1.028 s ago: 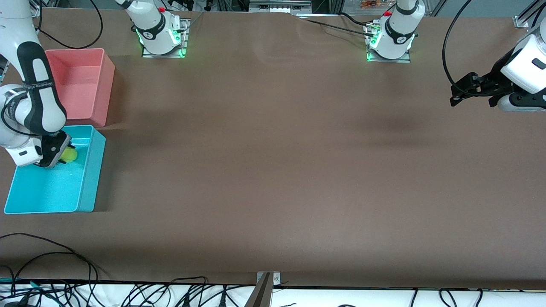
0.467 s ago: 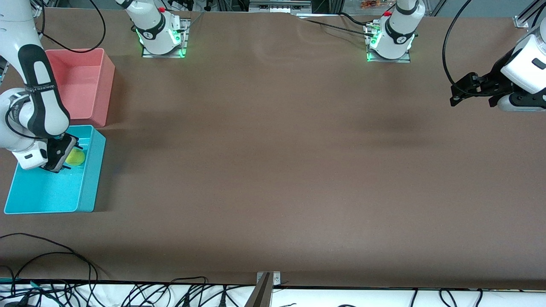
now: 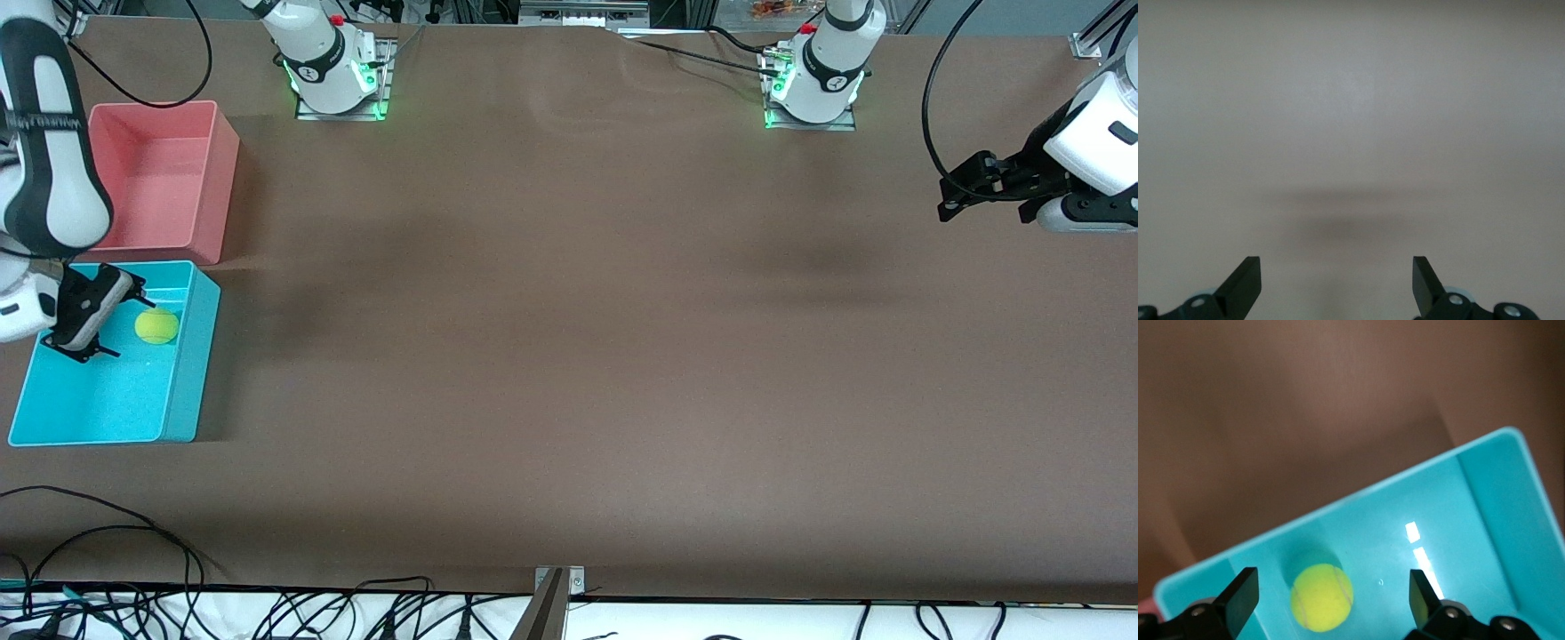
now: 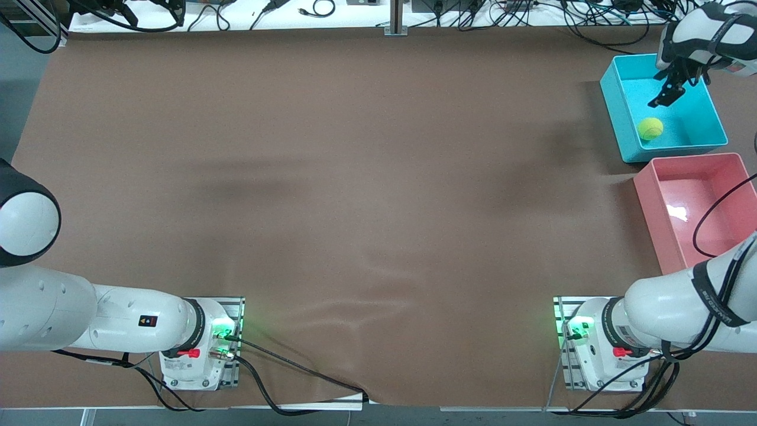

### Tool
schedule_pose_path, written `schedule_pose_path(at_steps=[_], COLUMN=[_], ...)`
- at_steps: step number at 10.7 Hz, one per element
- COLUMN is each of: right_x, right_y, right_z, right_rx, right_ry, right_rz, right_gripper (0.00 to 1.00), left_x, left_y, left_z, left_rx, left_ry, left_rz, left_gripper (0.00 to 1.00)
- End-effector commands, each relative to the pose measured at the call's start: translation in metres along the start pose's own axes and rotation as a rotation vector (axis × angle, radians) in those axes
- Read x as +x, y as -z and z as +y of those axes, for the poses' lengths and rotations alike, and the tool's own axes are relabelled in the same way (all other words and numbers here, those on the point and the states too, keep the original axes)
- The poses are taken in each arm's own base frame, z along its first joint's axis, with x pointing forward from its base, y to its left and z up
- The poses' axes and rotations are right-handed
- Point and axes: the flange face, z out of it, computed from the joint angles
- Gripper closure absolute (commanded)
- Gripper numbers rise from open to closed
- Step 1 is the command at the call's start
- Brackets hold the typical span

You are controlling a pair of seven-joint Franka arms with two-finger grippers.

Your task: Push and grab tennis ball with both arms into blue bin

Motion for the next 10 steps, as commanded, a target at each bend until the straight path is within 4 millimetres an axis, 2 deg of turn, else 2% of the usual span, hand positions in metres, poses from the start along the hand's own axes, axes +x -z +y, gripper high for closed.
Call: schedule_pose_path(at_steps=[1, 3, 5, 7, 10], right_x=[0.042, 0.074, 0.111, 0.130, 0.154], right_y=[0.050, 0.081, 0.097, 0.108, 0.137], right_z=[-0.051, -0.078, -0.087, -0.084, -0.075], right_rx=[-0.014, 0.059, 0.092, 0.077, 0.045], right_ry=[-0.145, -0.287, -0.383, -0.488, -0.540], right_rz=[0.056, 0.067, 0.065, 0.071, 0.096], right_gripper=[0.00, 0.00, 0.00, 0.00, 0.00], left_x=[0.002, 0.001, 0.001, 0.001, 0.001], left_y=[0.006, 0.006, 0.006, 0.006, 0.006], left_z=[0.000, 0.002, 0.006, 0.002, 0.003], left_rx=[-0.014, -0.014, -0.012, -0.012, -0.012], left_ry=[0.009, 0.008, 0.007, 0.003, 0.000], left_rz=[-0.003, -0.003, -0.003, -0.005, -0.005], left_gripper=[0.00, 0.00, 0.00, 0.00, 0.00])
